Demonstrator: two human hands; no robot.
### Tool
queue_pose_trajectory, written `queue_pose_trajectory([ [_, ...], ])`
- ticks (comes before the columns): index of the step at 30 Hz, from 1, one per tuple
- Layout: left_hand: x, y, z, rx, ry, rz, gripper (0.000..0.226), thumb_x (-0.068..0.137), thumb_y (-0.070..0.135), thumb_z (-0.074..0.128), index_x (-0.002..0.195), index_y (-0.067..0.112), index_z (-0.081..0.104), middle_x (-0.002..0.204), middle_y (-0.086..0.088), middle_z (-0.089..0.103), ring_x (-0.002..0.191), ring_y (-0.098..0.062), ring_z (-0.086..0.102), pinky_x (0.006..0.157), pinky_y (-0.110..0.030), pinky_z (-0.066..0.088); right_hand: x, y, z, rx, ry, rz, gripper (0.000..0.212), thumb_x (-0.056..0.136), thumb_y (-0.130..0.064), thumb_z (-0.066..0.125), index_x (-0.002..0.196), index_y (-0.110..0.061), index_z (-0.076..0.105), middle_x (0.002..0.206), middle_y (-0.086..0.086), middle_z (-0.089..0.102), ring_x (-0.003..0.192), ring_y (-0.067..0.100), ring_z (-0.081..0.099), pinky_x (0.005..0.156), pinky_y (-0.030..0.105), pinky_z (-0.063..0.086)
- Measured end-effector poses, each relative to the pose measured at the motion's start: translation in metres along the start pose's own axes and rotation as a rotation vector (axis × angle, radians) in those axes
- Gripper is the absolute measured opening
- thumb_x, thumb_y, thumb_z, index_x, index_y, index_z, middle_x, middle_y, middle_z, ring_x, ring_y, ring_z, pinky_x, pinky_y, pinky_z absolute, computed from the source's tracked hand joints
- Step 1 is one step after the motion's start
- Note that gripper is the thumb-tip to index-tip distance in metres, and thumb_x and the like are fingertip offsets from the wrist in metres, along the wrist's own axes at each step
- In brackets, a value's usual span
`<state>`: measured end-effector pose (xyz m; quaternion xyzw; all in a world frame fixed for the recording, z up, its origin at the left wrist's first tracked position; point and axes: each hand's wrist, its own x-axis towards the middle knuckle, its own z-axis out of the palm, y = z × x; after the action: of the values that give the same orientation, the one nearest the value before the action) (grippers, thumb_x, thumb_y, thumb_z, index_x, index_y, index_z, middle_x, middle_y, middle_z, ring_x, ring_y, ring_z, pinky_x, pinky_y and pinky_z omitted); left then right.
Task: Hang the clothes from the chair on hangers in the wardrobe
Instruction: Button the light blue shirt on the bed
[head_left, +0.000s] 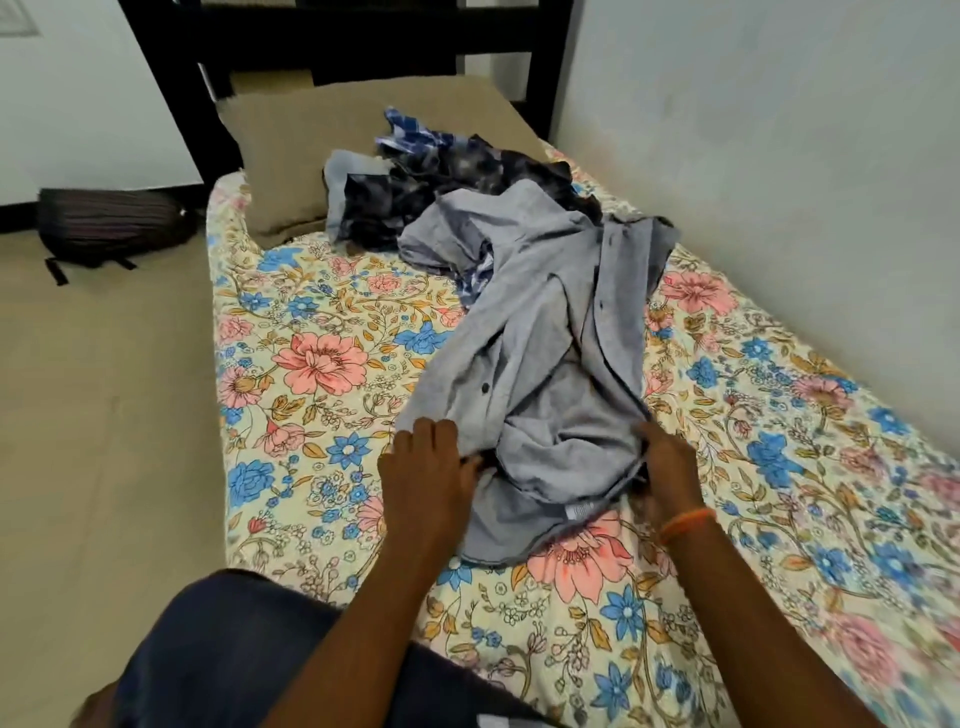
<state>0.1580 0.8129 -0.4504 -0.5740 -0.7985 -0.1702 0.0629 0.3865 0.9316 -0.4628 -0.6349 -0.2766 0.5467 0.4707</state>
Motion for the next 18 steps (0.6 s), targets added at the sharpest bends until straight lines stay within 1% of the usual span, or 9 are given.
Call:
queue_pose_trajectory([
  [2, 0.007, -0.003, -0.002, -0.066, 0.043, -0.050, 0.019, 0.081, 0.023, 0.077, 0.093, 0.013, 0.066, 0.091, -0.010, 0.060, 0.081, -0.034, 0.057, 0.063, -0.040, 0.044, -0.004, -0.015, 0.006, 0.041, -0.004, -0.046, 0.025, 0.076, -0.021, 0.067, 0.091, -0.002, 0.072, 0.084, 0.017, 0.066, 0.078, 0.026, 0.059, 0.066, 0.039, 0.047],
  [3, 0.012, -0.004, -0.007, -0.156, 0.055, -0.069, 0.009, 0.088, 0.022, 0.069, 0.090, 0.013, 0.068, 0.091, -0.010, 0.060, 0.082, -0.033, 0.056, 0.065, -0.039, 0.044, -0.013, -0.029, 0.010, 0.018, 0.009, -0.111, 0.021, 0.081, -0.026, 0.066, 0.084, -0.006, 0.071, 0.080, 0.015, 0.064, 0.075, 0.024, 0.057, 0.066, 0.040, 0.045],
  [5, 0.027, -0.006, -0.026, -0.380, 0.063, -0.111, 0.025, 0.096, 0.025, 0.057, 0.075, 0.016, 0.066, 0.078, -0.005, 0.060, 0.072, -0.020, 0.054, 0.061, -0.030, 0.038, -0.029, -0.059, 0.018, -0.029, 0.014, -0.256, 0.029, 0.088, -0.034, 0.062, 0.070, -0.012, 0.062, 0.070, 0.013, 0.055, 0.070, 0.021, 0.050, 0.065, 0.039, 0.039],
  [7, 0.040, -0.009, -0.053, -0.540, 0.061, -0.095, 0.035, 0.097, 0.027, 0.057, 0.064, 0.017, 0.064, 0.064, 0.000, 0.058, 0.061, -0.008, 0.050, 0.057, -0.024, 0.032, -0.048, -0.093, 0.028, -0.010, -0.090, -0.323, 0.020, 0.078, -0.028, 0.065, 0.075, -0.008, 0.063, 0.073, 0.017, 0.053, 0.072, 0.024, 0.049, 0.068, 0.040, 0.039],
  [10, 0.046, -0.008, -0.093, -0.562, -0.003, 0.044, 0.032, 0.096, 0.026, 0.060, 0.069, 0.015, 0.070, 0.060, -0.002, 0.060, 0.061, -0.012, 0.050, 0.058, -0.020, 0.032, -0.072, -0.125, 0.043, -0.076, -0.247, -0.426, 0.022, 0.066, -0.012, 0.061, 0.085, -0.002, 0.059, 0.079, 0.014, 0.048, 0.074, 0.025, 0.044, 0.067, 0.040, 0.035],
  [12, 0.039, 0.001, -0.108, -0.627, -0.055, 0.078, 0.018, 0.092, 0.023, 0.067, 0.077, 0.022, 0.075, 0.066, 0.002, 0.063, 0.063, -0.009, 0.054, 0.061, -0.013, 0.037, -0.096, -0.125, 0.051, -0.275, -0.334, -0.528, 0.013, 0.082, -0.006, 0.060, 0.075, 0.004, 0.057, 0.071, 0.011, 0.048, 0.068, 0.022, 0.044, 0.063, 0.036, 0.034],
  [13, 0.032, 0.008, -0.110, -0.696, -0.082, 0.053, 0.008, 0.089, 0.021, 0.071, 0.084, 0.024, 0.076, 0.071, 0.005, 0.064, 0.067, -0.007, 0.056, 0.064, -0.014, 0.040, -0.108, -0.116, 0.055, -0.368, -0.395, -0.538, 0.020, 0.090, -0.006, 0.057, 0.071, -0.002, 0.056, 0.067, 0.009, 0.049, 0.065, 0.019, 0.044, 0.061, 0.034, 0.035],
  [15, 0.014, 0.024, -0.101, -0.811, -0.154, -0.040, 0.015, 0.083, 0.016, 0.076, 0.098, 0.021, 0.075, 0.080, 0.012, 0.062, 0.072, 0.001, 0.056, 0.066, -0.009, 0.043, -0.124, -0.084, 0.056, -0.497, -0.514, -0.462, 0.028, 0.099, -0.015, 0.053, 0.071, -0.015, 0.057, 0.064, 0.005, 0.052, 0.062, 0.017, 0.046, 0.060, 0.033, 0.038],
  [18, -0.021, 0.030, -0.059, -0.891, -0.260, -0.142, 0.025, 0.080, 0.007, 0.079, 0.099, 0.021, 0.073, 0.086, 0.017, 0.061, 0.078, 0.010, 0.057, 0.069, 0.000, 0.043, -0.125, -0.023, 0.045, -0.512, -0.491, -0.399, 0.020, 0.097, -0.016, 0.059, 0.078, -0.015, 0.064, 0.067, 0.005, 0.062, 0.062, 0.019, 0.054, 0.056, 0.031, 0.045],
])
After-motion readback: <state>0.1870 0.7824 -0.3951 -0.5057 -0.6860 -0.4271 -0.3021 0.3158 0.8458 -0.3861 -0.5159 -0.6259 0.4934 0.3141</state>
